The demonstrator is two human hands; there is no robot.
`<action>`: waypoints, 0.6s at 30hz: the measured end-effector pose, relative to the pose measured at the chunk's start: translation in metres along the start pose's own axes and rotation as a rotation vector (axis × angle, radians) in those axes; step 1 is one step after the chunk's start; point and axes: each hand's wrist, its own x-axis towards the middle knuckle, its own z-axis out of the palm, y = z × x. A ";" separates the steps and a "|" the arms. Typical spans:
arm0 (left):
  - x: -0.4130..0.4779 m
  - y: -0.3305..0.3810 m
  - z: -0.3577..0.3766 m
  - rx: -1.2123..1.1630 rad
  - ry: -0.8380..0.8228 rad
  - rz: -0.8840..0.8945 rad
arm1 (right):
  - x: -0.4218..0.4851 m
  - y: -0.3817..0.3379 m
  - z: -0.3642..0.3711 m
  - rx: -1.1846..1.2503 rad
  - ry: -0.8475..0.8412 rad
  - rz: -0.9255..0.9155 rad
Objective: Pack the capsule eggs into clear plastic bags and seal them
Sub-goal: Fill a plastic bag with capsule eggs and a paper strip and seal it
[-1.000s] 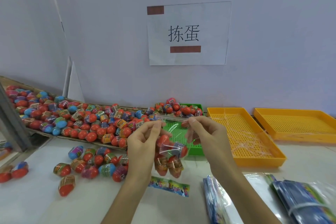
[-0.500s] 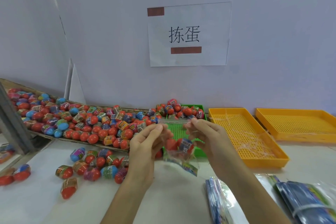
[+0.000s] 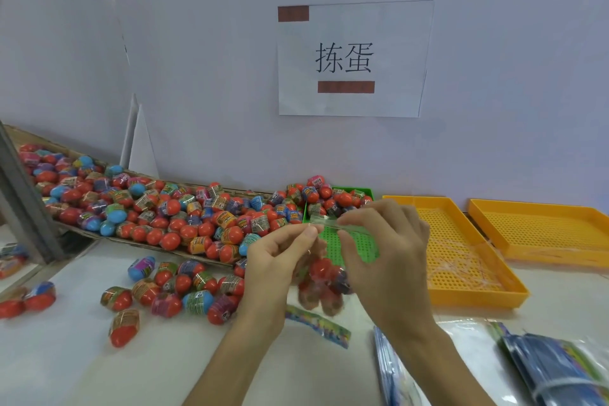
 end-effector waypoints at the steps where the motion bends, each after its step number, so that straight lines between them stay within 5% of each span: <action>1: -0.001 0.001 0.001 0.012 -0.017 0.014 | -0.001 -0.002 0.001 -0.002 0.011 -0.056; 18: -0.011 0.005 0.008 0.375 0.020 0.393 | 0.001 0.001 -0.002 0.073 -0.075 -0.012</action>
